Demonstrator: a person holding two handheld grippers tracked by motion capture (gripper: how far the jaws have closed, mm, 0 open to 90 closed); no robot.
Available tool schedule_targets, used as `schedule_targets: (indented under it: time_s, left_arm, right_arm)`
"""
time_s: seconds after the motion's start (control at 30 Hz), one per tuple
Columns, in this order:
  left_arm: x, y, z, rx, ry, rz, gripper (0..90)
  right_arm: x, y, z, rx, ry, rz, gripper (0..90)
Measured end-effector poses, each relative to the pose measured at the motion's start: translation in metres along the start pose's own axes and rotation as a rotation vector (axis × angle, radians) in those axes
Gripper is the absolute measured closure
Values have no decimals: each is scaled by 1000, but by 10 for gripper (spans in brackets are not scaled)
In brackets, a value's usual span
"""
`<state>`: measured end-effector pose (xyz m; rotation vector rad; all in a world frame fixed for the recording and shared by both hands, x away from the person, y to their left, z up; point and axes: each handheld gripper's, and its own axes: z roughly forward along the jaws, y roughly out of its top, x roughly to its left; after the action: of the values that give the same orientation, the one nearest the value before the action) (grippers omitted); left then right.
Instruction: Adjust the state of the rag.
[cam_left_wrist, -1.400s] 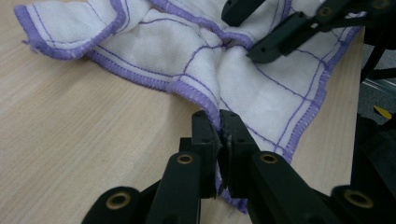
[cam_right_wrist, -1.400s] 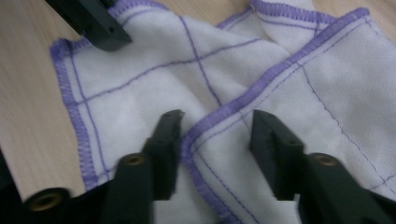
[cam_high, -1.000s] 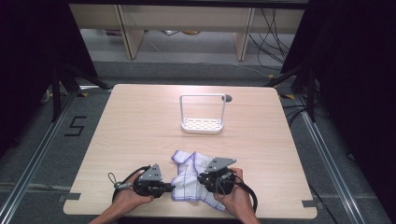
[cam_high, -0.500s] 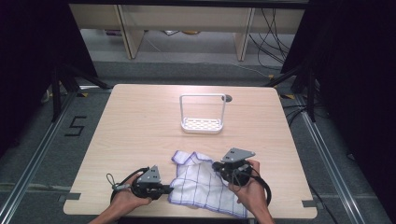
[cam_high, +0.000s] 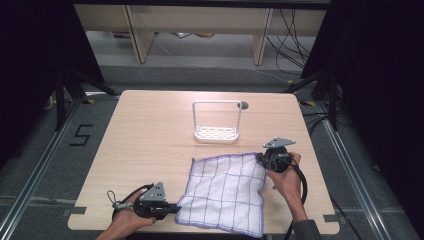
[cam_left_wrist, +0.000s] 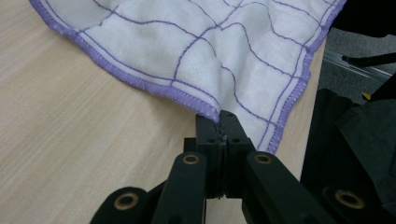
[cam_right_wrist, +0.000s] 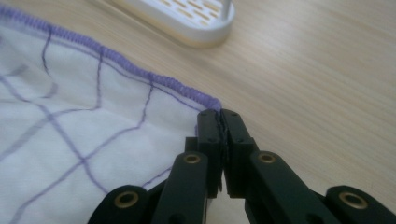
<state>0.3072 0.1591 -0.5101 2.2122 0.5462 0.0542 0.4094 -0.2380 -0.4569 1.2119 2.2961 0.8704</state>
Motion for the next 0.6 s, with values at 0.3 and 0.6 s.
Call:
schedule_targets:
  time_s: [0.3,0.6]
  left_arm:
    - [1,-3,5,20,-9,-50,786]
    - [22,17,-9,-118,36,-128,561]
  right_arm:
    - [-15,2,46,63,-71,23,700]
    - [-21,-4,8,16,-68,58,598]
